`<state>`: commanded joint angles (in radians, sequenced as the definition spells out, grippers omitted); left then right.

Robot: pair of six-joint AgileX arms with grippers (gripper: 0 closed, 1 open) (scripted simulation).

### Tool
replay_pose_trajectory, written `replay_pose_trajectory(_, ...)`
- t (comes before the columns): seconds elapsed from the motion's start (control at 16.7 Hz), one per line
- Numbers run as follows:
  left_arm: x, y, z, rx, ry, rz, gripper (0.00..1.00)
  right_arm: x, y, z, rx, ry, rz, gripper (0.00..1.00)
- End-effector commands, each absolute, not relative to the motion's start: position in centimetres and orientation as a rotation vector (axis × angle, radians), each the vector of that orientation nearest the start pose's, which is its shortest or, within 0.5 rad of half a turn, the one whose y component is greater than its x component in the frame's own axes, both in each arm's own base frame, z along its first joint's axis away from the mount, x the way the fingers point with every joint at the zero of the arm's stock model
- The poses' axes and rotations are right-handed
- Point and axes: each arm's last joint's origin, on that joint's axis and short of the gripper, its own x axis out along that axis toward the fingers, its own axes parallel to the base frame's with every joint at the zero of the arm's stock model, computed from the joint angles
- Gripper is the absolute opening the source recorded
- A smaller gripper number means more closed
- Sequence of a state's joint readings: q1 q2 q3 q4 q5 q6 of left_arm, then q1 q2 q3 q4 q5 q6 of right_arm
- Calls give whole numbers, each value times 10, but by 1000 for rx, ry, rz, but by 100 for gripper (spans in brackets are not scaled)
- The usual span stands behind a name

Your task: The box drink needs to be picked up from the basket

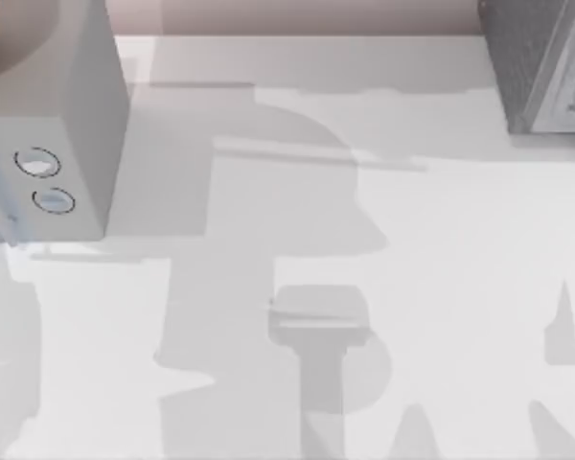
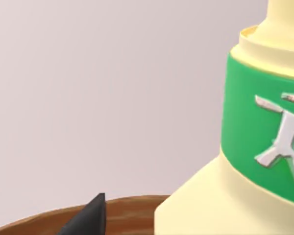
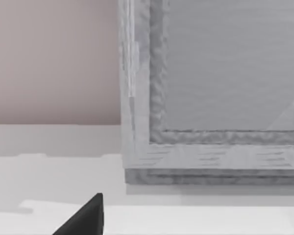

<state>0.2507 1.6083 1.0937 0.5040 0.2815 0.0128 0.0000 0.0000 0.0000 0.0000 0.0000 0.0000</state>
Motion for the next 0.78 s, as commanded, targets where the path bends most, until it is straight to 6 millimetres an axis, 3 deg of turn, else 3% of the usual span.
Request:
replay_pose_trajectory(0.72,366,88,294,-5,6,-14,2,106,-1,160,0,0,0,100)
replay_pose_trajectory(0.78,366,88,294,-5,6,-14,0,106,-1,160,0,0,0,100)
